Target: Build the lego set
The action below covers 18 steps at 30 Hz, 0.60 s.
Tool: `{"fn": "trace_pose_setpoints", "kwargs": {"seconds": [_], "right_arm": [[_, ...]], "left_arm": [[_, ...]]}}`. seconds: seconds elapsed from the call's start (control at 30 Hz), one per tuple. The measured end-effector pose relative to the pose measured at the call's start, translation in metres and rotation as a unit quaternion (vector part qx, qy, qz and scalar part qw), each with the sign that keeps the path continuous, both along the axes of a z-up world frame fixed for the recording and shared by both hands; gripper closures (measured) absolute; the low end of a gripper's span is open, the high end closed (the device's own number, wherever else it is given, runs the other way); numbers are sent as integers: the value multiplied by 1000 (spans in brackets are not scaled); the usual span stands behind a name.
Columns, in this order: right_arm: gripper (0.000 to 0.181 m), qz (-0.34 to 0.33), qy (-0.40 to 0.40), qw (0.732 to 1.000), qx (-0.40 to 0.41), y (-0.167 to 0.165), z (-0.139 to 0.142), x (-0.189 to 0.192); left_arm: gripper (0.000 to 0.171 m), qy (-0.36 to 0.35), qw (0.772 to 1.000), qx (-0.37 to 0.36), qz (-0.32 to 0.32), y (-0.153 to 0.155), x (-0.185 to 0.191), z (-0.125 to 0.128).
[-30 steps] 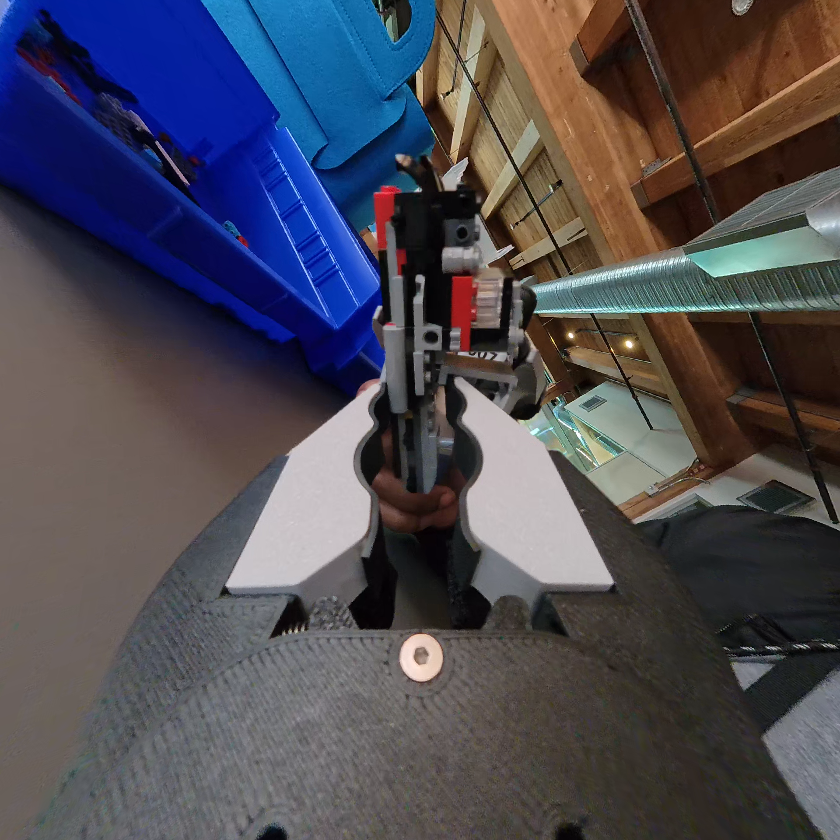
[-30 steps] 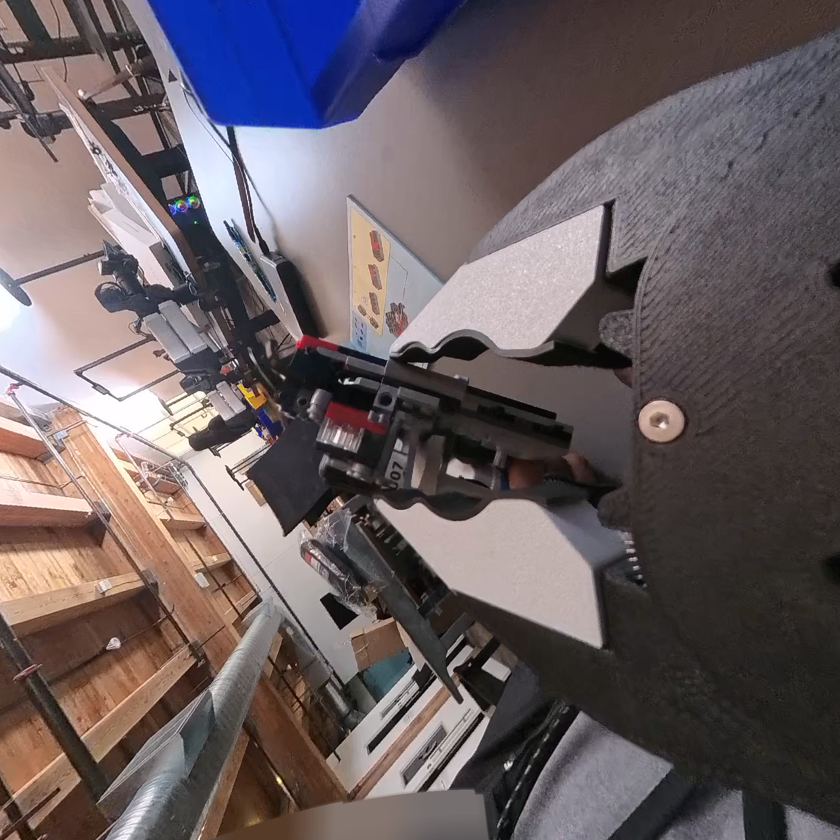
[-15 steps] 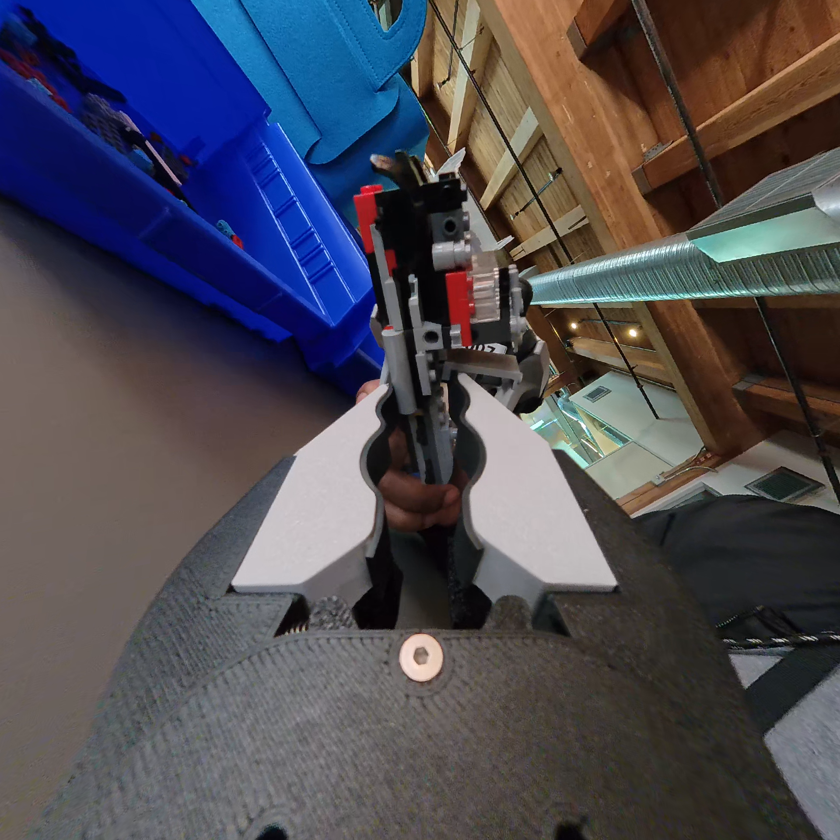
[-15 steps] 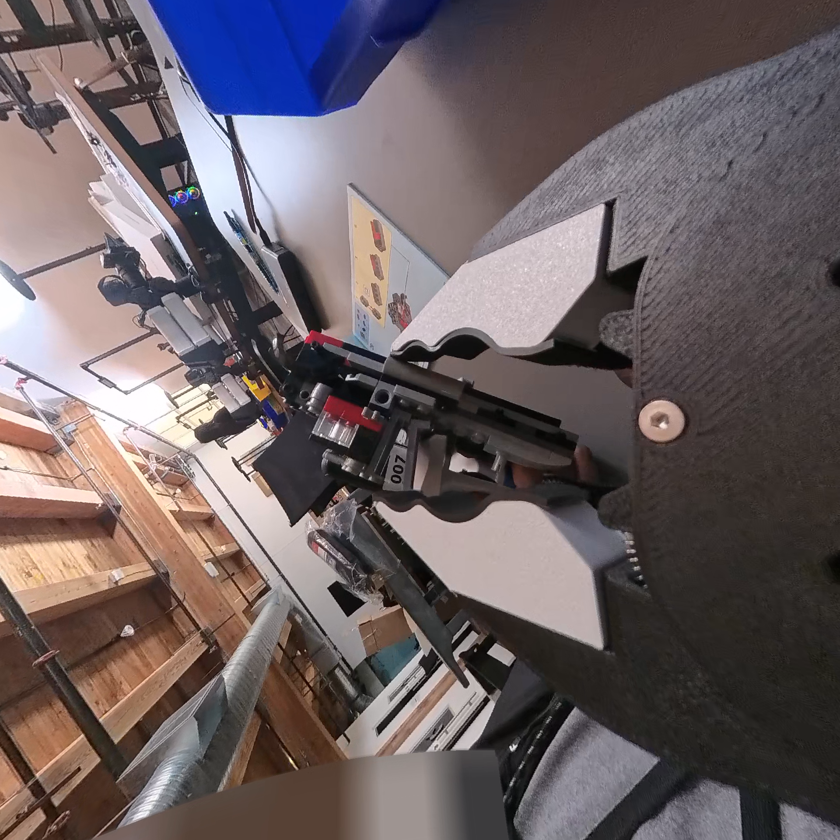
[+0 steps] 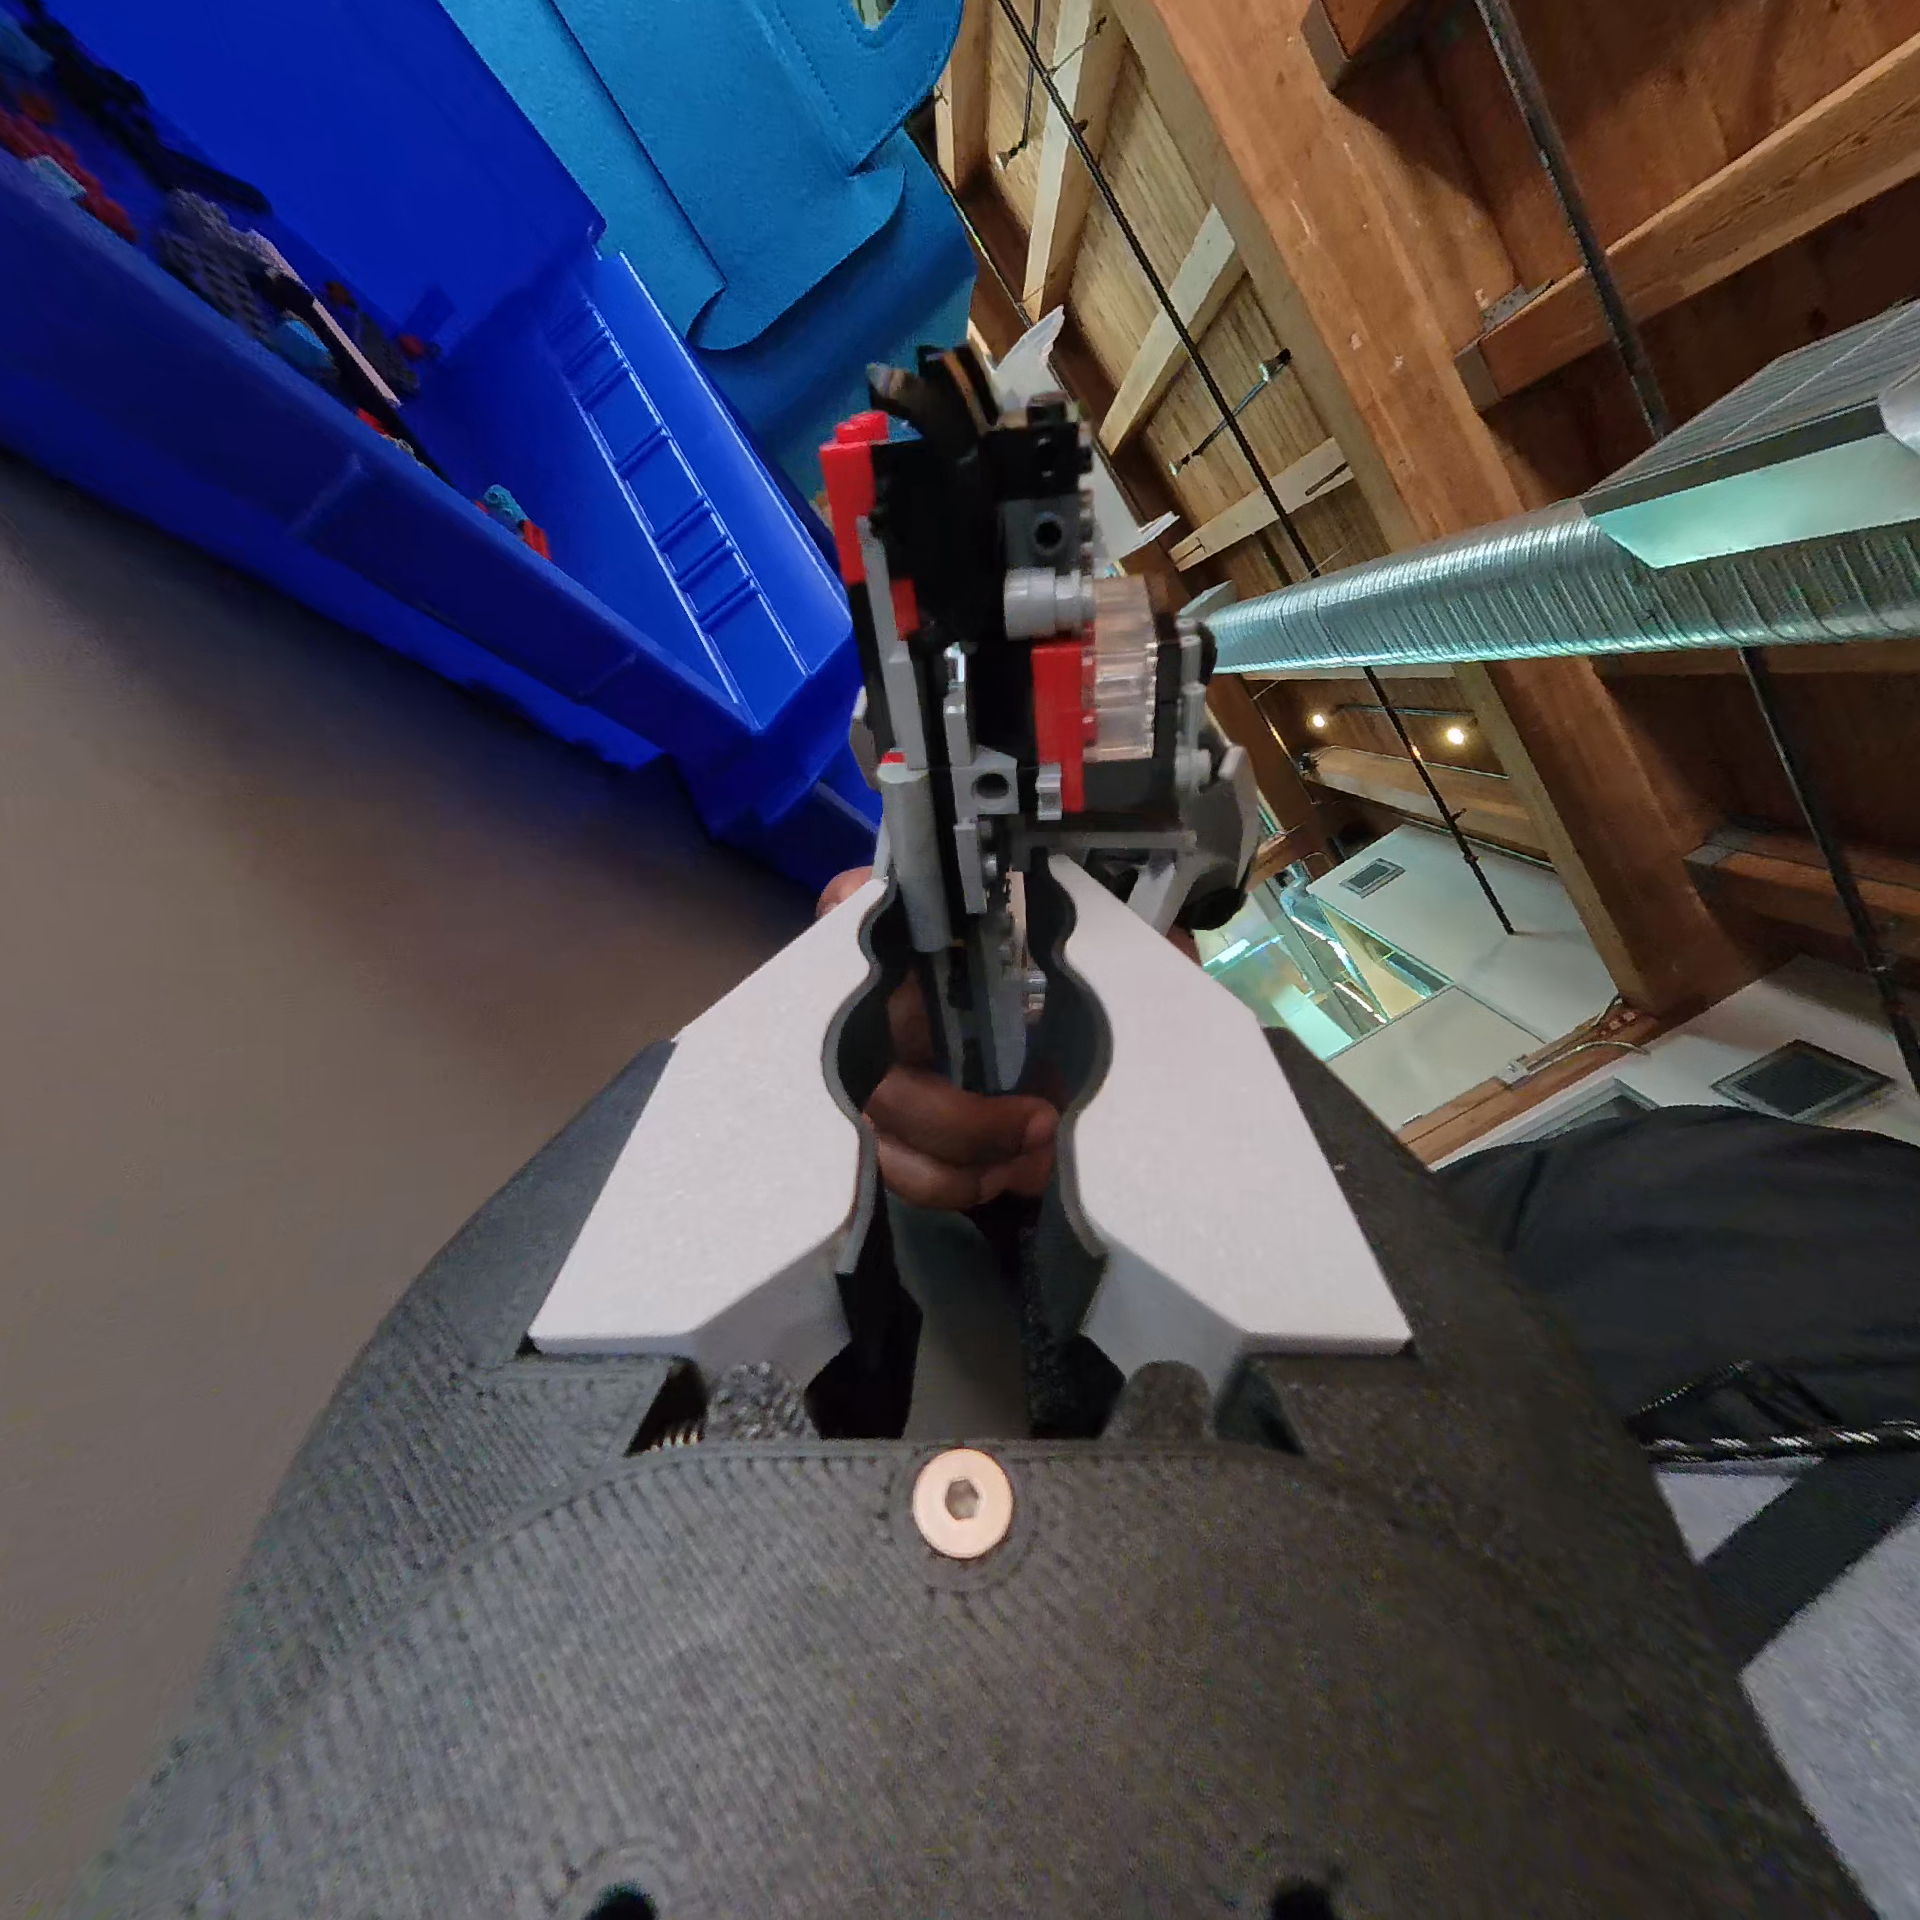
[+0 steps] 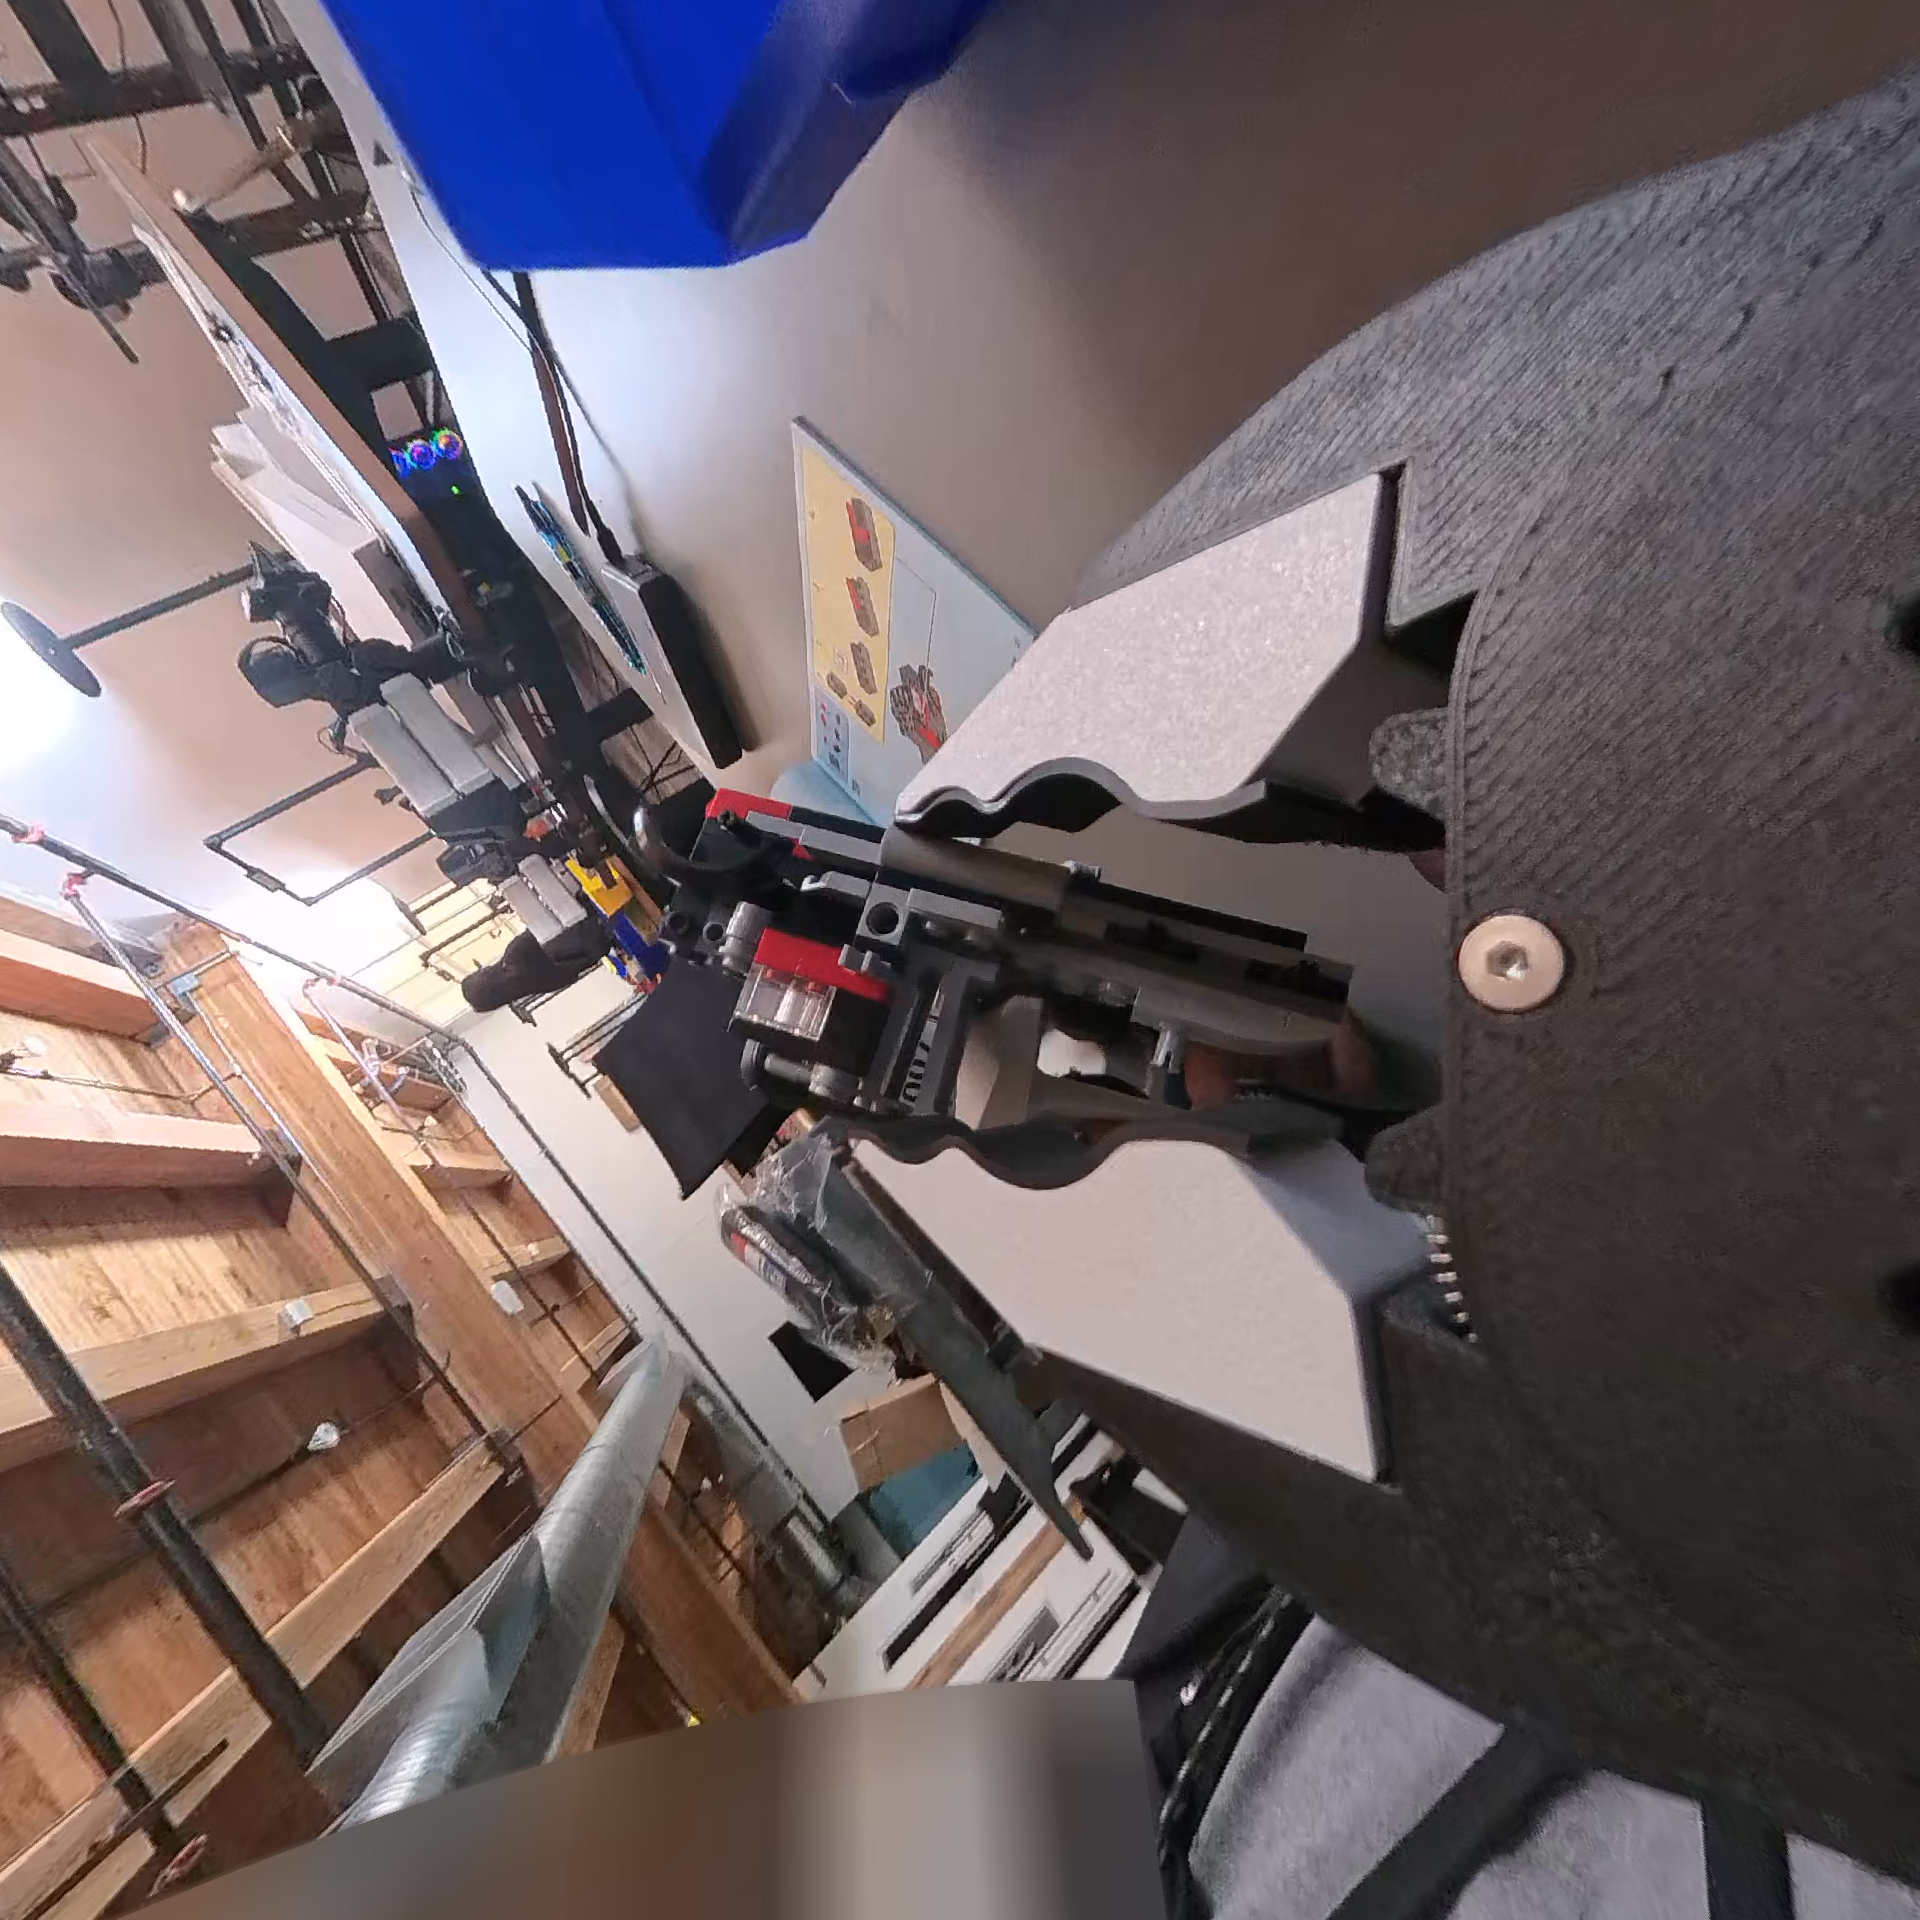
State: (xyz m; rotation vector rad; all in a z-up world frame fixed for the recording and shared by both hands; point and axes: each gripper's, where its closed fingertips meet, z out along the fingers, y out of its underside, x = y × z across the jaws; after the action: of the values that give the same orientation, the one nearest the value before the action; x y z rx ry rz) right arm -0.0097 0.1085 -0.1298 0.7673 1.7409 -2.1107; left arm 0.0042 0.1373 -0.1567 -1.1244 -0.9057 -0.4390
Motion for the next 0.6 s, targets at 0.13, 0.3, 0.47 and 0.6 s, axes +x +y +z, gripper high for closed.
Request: {"fn": "trace_pose_setpoints", "kwargs": {"seconds": [0.13,0.3,0.47,0.6], "right_arm": [[126,1,0,1000,1,-1,0,0],[125,8,-12,1000,-8,-2,1,0],[113,21,-12,1000,-15,-1,5,4],[108,27,-4,1000,-11,-2,6,7]], "left_arm": [[148,-2,1000,3,1,-1,0,0],[148,-10,1000,16,-7,-1,0,1],[148,-20,999,32,-11,-3,0,2],[148,-20,999,34,-11,-3,0,3]]}}
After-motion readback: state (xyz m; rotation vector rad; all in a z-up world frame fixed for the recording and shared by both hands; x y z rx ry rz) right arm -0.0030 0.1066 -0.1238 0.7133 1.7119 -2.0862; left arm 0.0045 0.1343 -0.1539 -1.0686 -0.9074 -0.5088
